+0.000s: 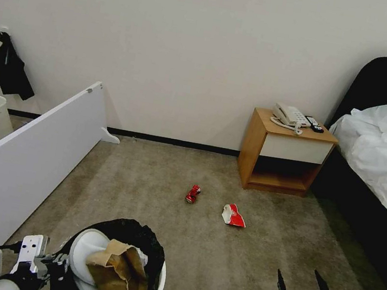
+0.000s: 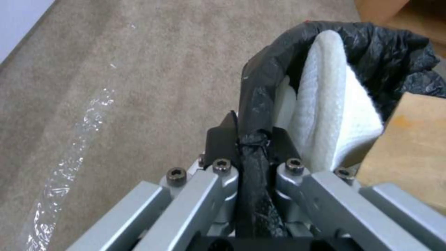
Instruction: Pick up the trash bin, then pick up the garbage from the floor and place it into the trash bin.
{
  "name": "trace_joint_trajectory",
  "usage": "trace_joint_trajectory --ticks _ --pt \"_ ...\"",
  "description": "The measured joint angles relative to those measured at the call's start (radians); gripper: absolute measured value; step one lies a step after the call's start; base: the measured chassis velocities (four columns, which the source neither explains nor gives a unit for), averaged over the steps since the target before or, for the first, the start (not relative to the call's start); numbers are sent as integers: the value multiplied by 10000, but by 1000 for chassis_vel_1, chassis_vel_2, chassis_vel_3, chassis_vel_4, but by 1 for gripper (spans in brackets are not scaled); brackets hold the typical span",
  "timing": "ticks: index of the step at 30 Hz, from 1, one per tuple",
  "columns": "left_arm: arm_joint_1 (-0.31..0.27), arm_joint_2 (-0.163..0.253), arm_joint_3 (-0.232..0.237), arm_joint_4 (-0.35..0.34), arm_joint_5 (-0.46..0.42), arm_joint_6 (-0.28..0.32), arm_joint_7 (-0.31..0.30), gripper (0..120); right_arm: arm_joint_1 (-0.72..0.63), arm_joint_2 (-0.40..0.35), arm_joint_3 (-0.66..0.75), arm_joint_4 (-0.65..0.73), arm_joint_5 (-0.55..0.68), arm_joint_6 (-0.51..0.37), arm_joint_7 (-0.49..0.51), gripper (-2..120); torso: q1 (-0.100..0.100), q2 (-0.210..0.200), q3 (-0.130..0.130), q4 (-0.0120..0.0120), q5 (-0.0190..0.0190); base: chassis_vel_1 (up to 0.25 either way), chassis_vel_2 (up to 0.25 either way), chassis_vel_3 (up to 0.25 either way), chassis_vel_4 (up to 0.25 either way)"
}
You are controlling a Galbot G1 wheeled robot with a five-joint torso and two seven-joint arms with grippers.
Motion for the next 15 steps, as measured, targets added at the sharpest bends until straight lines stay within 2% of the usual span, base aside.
trace_joint_trajectory --ticks 15 --pt "-5 -53 16 0 16 -1 8 4 39 -64 -110 -87 -53 189 -178 100 1 -3 2 -1 2 -93 84 96 -99"
